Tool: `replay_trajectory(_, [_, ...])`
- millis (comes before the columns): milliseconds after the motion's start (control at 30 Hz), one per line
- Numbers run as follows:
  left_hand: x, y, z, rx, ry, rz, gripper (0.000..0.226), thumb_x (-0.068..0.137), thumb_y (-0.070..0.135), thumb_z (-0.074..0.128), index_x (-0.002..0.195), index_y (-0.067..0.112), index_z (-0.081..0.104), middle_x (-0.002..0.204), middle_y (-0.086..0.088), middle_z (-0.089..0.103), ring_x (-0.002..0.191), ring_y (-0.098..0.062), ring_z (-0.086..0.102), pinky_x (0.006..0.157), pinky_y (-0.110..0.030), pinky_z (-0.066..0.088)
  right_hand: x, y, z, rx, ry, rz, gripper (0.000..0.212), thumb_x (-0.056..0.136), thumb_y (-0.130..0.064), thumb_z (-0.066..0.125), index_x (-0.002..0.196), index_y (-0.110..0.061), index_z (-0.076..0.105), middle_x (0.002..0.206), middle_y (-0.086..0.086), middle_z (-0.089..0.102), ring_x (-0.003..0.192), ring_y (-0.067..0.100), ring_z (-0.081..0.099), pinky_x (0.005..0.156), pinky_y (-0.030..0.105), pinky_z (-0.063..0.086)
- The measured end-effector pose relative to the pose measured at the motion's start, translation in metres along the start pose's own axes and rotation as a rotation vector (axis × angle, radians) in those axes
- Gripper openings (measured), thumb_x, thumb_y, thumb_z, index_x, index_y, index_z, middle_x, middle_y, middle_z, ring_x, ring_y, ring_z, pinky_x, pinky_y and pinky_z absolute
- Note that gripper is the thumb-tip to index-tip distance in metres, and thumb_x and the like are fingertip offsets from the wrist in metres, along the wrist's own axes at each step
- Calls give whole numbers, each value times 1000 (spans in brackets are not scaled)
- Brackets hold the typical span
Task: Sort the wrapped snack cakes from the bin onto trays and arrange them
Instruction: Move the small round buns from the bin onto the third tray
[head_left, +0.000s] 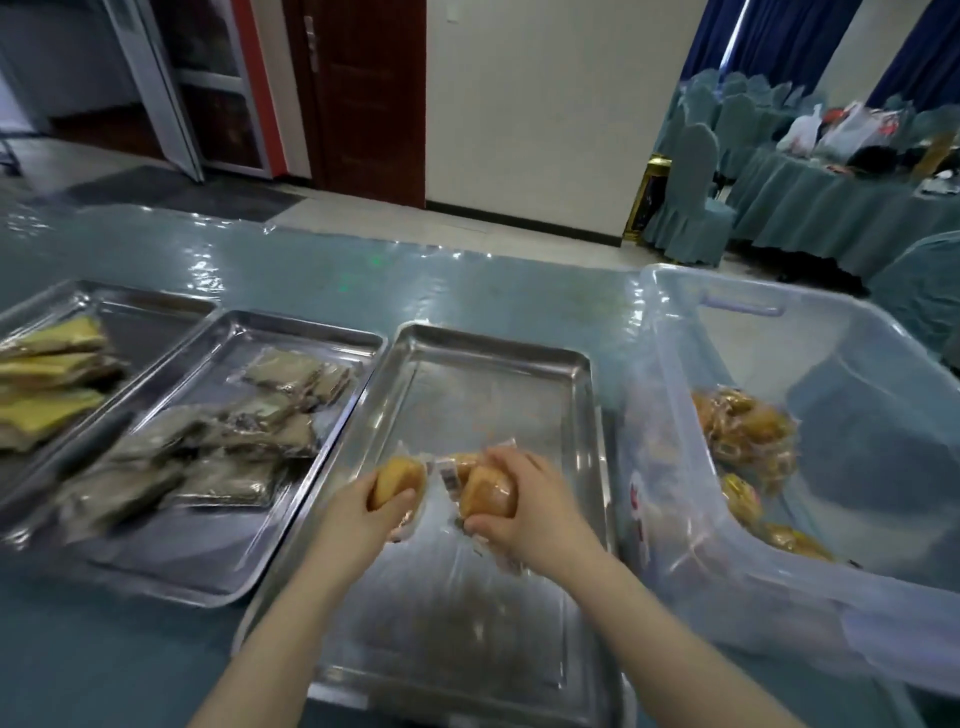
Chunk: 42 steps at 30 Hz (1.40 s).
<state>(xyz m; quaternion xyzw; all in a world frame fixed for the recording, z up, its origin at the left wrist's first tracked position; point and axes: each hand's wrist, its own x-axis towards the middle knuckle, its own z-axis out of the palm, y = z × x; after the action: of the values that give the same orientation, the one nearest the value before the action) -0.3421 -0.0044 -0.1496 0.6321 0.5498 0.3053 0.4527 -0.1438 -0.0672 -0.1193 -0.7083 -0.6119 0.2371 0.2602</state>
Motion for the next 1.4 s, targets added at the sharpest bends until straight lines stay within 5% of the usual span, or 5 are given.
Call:
replay_trajectory(167, [-2, -32, 1, -68, -116, -171, 71, 83, 39, 66, 144, 32, 29, 130, 0, 55, 118, -18, 53, 99, -44, 43, -7, 16, 40, 93, -6, 103, 81, 59, -38, 87, 123, -51, 40, 124, -18, 41, 122, 7, 42, 96, 12, 28])
replay_trajectory(267, [-1, -37, 5, -130, -154, -185, 72, 87, 39, 62, 146, 34, 22, 146, -1, 41, 129, -16, 42, 104, -40, 38, -9, 18, 44, 36, -33, 131, 99, 56, -48, 86, 139, -43, 33, 139, -12, 41, 130, 13, 37, 107, 34, 36])
replay_trajectory(467, [-3, -28, 12, -20, -172, 3, 51, 89, 25, 61, 136, 29, 44, 138, 5, 50, 119, -6, 49, 80, -11, 39, -10, 17, 38, -69, 0, 266, 102, 61, -49, 84, 144, -37, 27, 144, -3, 38, 127, 20, 43, 102, 38, 42])
replay_trajectory(1000, [-14, 142, 17, -193, 4, 469, 36, 88, 5, 58, 118, 27, 57, 115, 11, 64, 107, 1, 59, 95, -24, 46, -10, -44, -118, -89, 284, -165, 44, 87, -28, 65, 129, -26, 54, 125, -11, 57, 106, -1, 46, 88, 11, 31])
replay_trajectory(1400, [-39, 222, 153, -226, -105, 583, 38, 89, 3, 58, 113, 32, 57, 111, 10, 66, 104, -4, 62, 91, -23, 50, -47, 97, -247, -264, 176, -83, 39, 86, -34, 65, 123, -32, 57, 123, -12, 58, 104, 2, 50, 86, 20, 37])
